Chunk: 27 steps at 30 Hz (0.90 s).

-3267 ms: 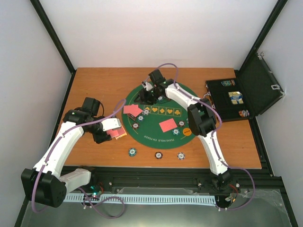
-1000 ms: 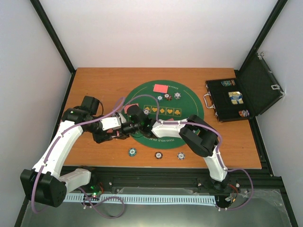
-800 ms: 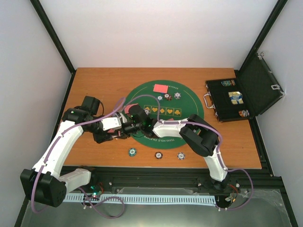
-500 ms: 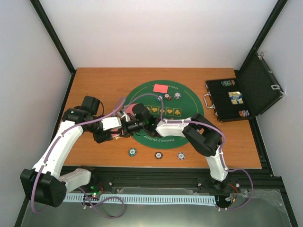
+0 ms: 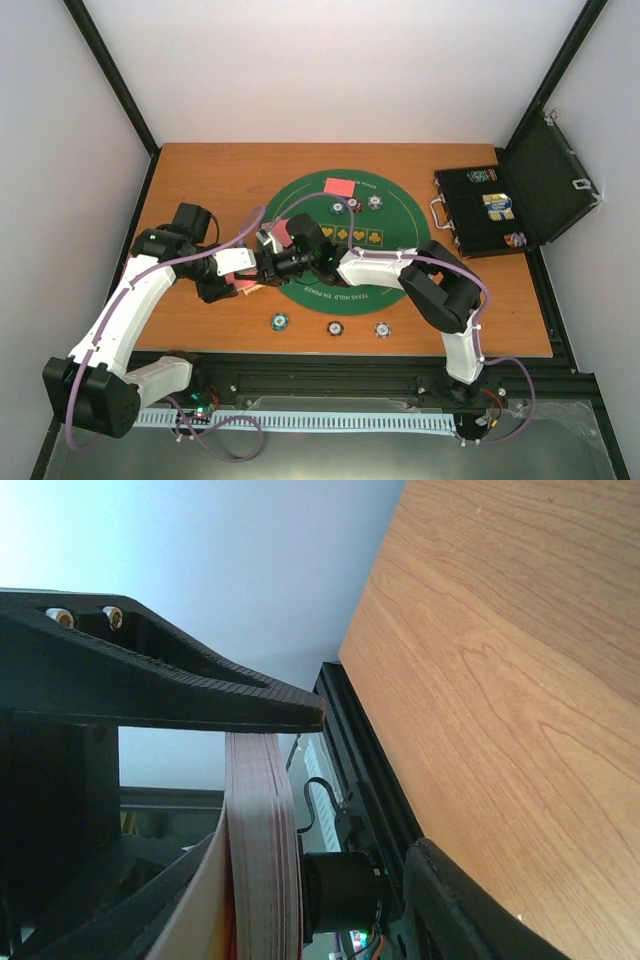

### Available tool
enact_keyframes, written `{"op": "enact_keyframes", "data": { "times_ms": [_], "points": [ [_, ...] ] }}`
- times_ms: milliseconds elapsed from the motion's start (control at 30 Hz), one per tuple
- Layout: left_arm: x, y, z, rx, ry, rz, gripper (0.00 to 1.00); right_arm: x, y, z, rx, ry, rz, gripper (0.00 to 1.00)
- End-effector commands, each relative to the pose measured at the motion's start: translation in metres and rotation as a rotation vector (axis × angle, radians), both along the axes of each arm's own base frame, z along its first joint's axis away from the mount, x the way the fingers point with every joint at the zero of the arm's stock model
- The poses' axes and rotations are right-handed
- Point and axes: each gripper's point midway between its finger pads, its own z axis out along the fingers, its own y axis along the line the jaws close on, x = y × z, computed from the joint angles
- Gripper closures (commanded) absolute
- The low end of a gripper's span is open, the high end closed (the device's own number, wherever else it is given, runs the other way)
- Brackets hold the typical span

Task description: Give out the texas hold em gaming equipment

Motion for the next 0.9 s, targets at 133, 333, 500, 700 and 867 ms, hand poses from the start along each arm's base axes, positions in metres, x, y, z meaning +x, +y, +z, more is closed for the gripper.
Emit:
{"op": "enact_keyframes", "data": {
  "times_ms": [133, 333, 500, 700, 867],
  "points": [
    [0.009, -0.003, 0.022, -0.023, -0.079, -0.013, 0.99, 0.008, -0.027, -0.040, -0.145, 0.040, -0.055, 0.53],
    [0.010, -0.003, 0.022, -0.023, -0.080, -0.013, 0.99, 0.007, -0.033, -0.041, -0.150, 0.042, -0.059, 0.54],
    [0.011, -0.003, 0.020, -0.021, -0.074, -0.014, 0.99, 0.008, -0.033, -0.022, -0.122, 0.020, -0.066, 0.62],
    [0.011, -0.003, 0.017, -0.016, -0.070, -0.012, 0.99, 0.013, -0.045, -0.006, -0.122, -0.012, -0.083, 0.79],
    [0.011, -0.003, 0.018, -0.016, -0.072, -0.013, 0.99, 0.029, -0.070, 0.006, -0.131, -0.033, -0.121, 0.97]
  ]
}}
